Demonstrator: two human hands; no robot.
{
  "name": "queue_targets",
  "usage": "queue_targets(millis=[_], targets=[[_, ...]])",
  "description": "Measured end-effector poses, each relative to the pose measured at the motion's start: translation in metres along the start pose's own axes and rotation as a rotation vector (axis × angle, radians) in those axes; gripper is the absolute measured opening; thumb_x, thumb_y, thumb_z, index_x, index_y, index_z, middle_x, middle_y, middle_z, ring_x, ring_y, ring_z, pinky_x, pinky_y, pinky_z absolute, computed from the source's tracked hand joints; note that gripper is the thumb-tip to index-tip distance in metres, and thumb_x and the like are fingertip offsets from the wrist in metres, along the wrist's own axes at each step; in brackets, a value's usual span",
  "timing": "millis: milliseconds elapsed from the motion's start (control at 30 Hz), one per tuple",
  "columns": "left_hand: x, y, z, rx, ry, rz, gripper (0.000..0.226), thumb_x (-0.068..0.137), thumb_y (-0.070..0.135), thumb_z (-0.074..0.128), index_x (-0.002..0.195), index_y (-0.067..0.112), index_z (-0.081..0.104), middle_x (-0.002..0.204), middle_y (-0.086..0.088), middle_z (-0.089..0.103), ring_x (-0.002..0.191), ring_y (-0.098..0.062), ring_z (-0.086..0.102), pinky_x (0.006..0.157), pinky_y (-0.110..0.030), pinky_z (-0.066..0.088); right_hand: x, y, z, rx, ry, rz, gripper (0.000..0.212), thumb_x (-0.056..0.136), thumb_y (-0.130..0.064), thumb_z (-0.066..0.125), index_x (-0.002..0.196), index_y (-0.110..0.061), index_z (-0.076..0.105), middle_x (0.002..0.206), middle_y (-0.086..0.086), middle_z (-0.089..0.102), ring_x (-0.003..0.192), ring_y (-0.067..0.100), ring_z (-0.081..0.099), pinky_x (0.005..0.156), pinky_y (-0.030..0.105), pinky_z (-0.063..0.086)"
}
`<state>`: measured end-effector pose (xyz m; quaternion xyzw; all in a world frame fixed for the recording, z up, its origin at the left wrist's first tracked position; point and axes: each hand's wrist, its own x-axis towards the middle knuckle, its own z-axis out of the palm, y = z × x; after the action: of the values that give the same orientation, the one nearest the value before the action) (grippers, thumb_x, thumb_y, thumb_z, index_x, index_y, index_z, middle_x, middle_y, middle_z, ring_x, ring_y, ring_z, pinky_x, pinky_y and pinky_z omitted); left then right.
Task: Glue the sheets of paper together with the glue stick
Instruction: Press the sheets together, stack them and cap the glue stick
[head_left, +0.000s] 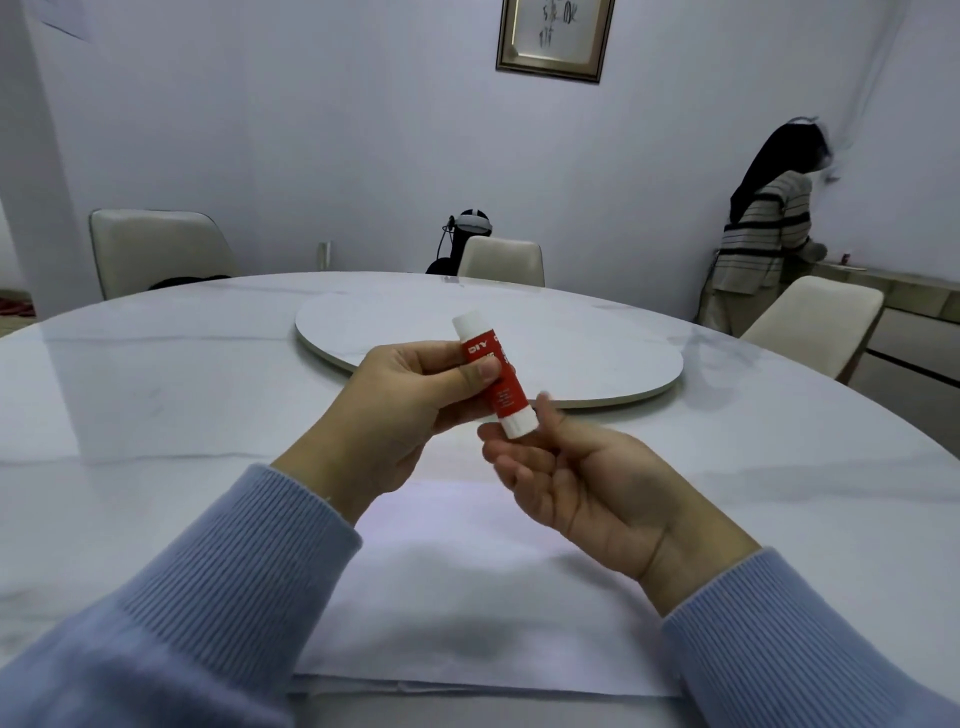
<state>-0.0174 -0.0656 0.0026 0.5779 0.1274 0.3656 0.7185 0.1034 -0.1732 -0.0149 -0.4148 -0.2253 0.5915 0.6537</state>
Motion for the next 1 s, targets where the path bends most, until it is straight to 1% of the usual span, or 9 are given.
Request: queue_targets(millis=[67, 167, 333, 433, 500, 633, 767, 900, 1000], targets=[[-0.0005, 0.0000, 0.0011, -0.002, -0.008, 0.001, 0.020, 0.066, 0.009, 0.065, 0.084, 0.002, 0.070, 0.077, -0.008, 0.075, 0.074, -0.018, 0.072, 0.064, -0.023, 0.059, 0.0022, 0.0010, -0.0001, 0.034, 0.030, -0.085, 0.028, 0.078, -0.016, 0.060, 0.093, 0.007, 0.065, 0.075, 0.016, 0.071, 0.061, 0.020, 0.072, 0.052, 0.020, 0.057], [-0.0008, 0.0002, 0.0023, -0.021, -0.003, 0.014, 0.024, 0.062, 0.011, 0.065, 0.084, 0.002, 0.070, 0.077, -0.009, 0.075, 0.073, -0.018, 0.072, 0.065, -0.024, 0.059, 0.0044, 0.0037, 0.0004, 0.013, 0.032, -0.199, 0.034, 0.063, -0.002, 0.068, 0.096, 0.005, 0.064, 0.078, 0.012, 0.069, 0.064, 0.016, 0.070, 0.064, 0.021, 0.058], [0.0003, 0.0017, 0.0005, -0.059, -0.003, 0.015, 0.025, 0.062, 0.012, 0.065, 0.085, 0.002, 0.069, 0.078, -0.007, 0.075, 0.074, -0.017, 0.072, 0.067, -0.025, 0.060, 0.0007, 0.0002, 0.0032, 0.068, -0.015, -0.101, 0.047, 0.069, -0.027, 0.064, 0.096, 0.011, 0.064, 0.084, 0.024, 0.072, 0.070, 0.028, 0.073, 0.055, 0.025, 0.059], [0.0002, 0.0018, 0.0003, -0.070, -0.010, 0.026, 0.023, 0.063, 0.010, 0.064, 0.084, 0.001, 0.069, 0.077, -0.007, 0.075, 0.073, -0.016, 0.072, 0.066, -0.024, 0.059, 0.0032, 0.0050, 0.0046, 0.064, 0.045, -0.267, 0.026, 0.065, -0.008, 0.065, 0.088, 0.001, 0.061, 0.074, 0.015, 0.073, 0.066, 0.022, 0.073, 0.060, 0.025, 0.059], [0.0005, 0.0014, 0.0006, -0.074, -0.008, 0.029, 0.024, 0.063, 0.010, 0.064, 0.084, 0.001, 0.069, 0.077, -0.007, 0.075, 0.073, -0.017, 0.073, 0.065, -0.024, 0.059, 0.0044, 0.0056, 0.0054, 0.094, 0.073, -0.336, 0.031, 0.061, 0.000, 0.067, 0.090, -0.005, 0.058, 0.075, 0.012, 0.070, 0.068, 0.021, 0.070, 0.068, 0.027, 0.060], [0.0018, 0.0006, -0.0005, -0.073, 0.004, 0.028, 0.024, 0.062, 0.011, 0.064, 0.084, 0.002, 0.069, 0.076, -0.006, 0.075, 0.072, -0.016, 0.073, 0.066, -0.025, 0.060, 0.0021, 0.0025, 0.0055, 0.073, 0.019, -0.142, 0.043, 0.080, -0.028, 0.060, 0.103, 0.009, 0.062, 0.087, 0.023, 0.072, 0.071, 0.027, 0.073, 0.060, 0.026, 0.061], [0.0021, -0.0013, -0.0006, -0.047, 0.002, 0.033, 0.025, 0.062, 0.011, 0.064, 0.085, 0.003, 0.070, 0.077, -0.006, 0.076, 0.074, -0.016, 0.073, 0.068, -0.025, 0.060, 0.0070, 0.0050, 0.0040, 0.107, 0.075, -0.259, 0.016, 0.081, -0.002, 0.060, 0.096, 0.005, 0.060, 0.081, 0.017, 0.070, 0.064, 0.022, 0.072, 0.057, 0.022, 0.058], [0.0032, -0.0008, -0.0028, -0.034, 0.013, 0.031, 0.025, 0.062, 0.010, 0.064, 0.085, 0.003, 0.069, 0.077, -0.006, 0.076, 0.074, -0.016, 0.073, 0.067, -0.025, 0.060, 0.0051, 0.0034, 0.0045, 0.100, 0.047, -0.208, 0.037, 0.071, -0.013, 0.067, 0.104, 0.002, 0.061, 0.095, 0.022, 0.071, 0.076, 0.027, 0.072, 0.073, 0.030, 0.061], [0.0037, -0.0018, -0.0030, -0.040, 0.011, 0.023, 0.026, 0.062, 0.011, 0.065, 0.086, 0.003, 0.069, 0.078, -0.006, 0.076, 0.075, -0.016, 0.073, 0.067, -0.026, 0.060, 0.0050, 0.0039, 0.0057, 0.122, 0.046, -0.153, 0.024, 0.092, -0.013, 0.053, 0.102, 0.007, 0.061, 0.078, 0.021, 0.071, 0.064, 0.024, 0.072, 0.053, 0.023, 0.059]])
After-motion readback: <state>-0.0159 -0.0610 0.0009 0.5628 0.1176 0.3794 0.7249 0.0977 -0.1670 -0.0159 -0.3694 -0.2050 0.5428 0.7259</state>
